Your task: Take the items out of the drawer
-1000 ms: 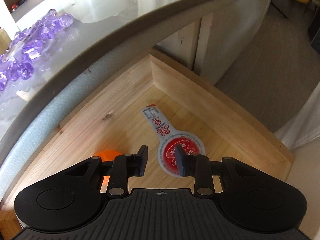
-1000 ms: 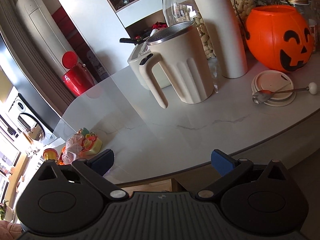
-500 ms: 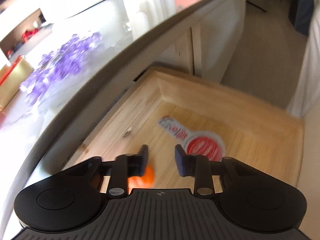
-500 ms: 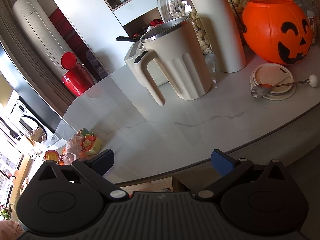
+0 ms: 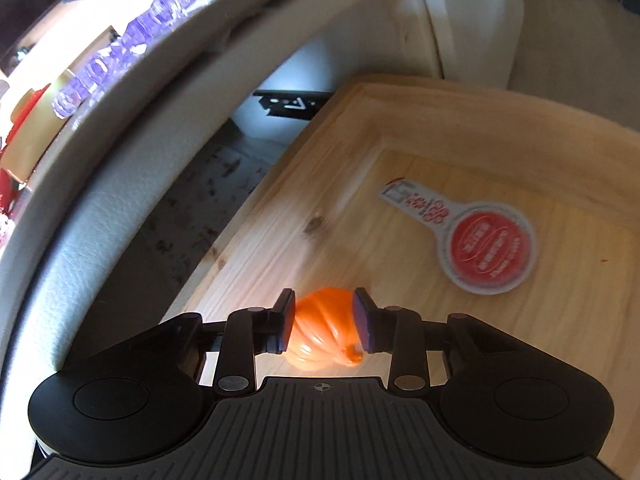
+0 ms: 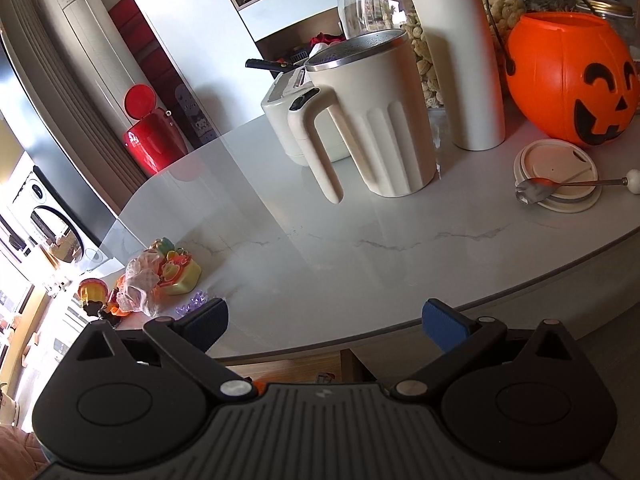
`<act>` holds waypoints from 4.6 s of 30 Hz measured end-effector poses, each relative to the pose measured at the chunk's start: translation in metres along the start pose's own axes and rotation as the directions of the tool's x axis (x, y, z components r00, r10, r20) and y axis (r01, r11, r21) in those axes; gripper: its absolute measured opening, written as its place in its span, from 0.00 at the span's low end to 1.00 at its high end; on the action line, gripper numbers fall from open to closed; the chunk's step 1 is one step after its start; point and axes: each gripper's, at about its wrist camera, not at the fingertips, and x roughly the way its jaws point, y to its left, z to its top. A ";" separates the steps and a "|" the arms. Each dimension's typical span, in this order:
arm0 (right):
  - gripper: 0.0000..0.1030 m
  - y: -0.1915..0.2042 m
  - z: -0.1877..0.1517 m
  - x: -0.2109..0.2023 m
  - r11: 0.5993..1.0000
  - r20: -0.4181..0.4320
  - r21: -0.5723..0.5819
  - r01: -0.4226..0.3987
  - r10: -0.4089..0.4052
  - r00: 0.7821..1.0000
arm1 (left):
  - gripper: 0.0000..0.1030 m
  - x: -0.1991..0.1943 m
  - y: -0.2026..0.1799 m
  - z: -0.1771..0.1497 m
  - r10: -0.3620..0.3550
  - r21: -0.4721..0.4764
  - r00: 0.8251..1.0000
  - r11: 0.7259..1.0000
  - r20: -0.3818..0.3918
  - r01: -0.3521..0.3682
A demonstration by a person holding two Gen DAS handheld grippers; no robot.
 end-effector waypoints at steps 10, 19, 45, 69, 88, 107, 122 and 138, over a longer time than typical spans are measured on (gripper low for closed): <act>1.00 -0.001 0.001 0.000 1.000 -0.007 -0.010 -0.003 0.003 1.000 | 0.44 -0.007 0.015 -0.001 -0.084 -0.180 0.996 0.980 0.011 0.085; 1.00 -0.004 0.001 -0.002 1.000 -0.009 -0.007 -0.013 0.013 1.000 | 0.42 -0.016 0.015 0.003 -0.066 -0.085 0.997 0.994 0.030 0.069; 1.00 0.020 -0.008 0.003 0.986 -0.025 -0.165 0.021 -0.025 0.999 | 0.52 -0.029 0.023 -0.014 -0.201 -0.029 0.969 0.980 -0.146 0.199; 1.00 0.094 -0.068 0.046 0.874 -0.268 -0.482 -0.054 -0.089 0.959 | 0.13 -0.094 0.082 -0.082 -0.204 -0.098 0.978 0.975 -0.053 0.198; 1.00 0.080 -0.071 0.046 0.868 -0.306 -0.482 -0.117 -0.042 0.951 | 0.30 -0.024 0.079 -0.066 -0.418 -0.083 0.897 0.908 -0.140 0.411; 1.00 0.105 -0.088 0.058 0.783 -0.387 -0.595 -0.182 -0.081 0.918 | 0.09 -0.126 0.093 -0.079 -0.209 -0.216 0.977 0.952 0.049 0.215; 0.71 0.144 -0.130 0.167 0.617 -0.590 -0.731 -0.291 -0.358 0.724 | 0.09 -0.153 0.127 -0.134 -0.327 -0.616 0.904 0.662 0.276 0.428; 0.84 0.128 -0.143 0.201 0.545 -0.601 -0.761 -0.352 -0.387 0.700 | 0.09 -0.140 0.133 -0.130 -0.338 -0.642 0.887 0.612 0.315 0.462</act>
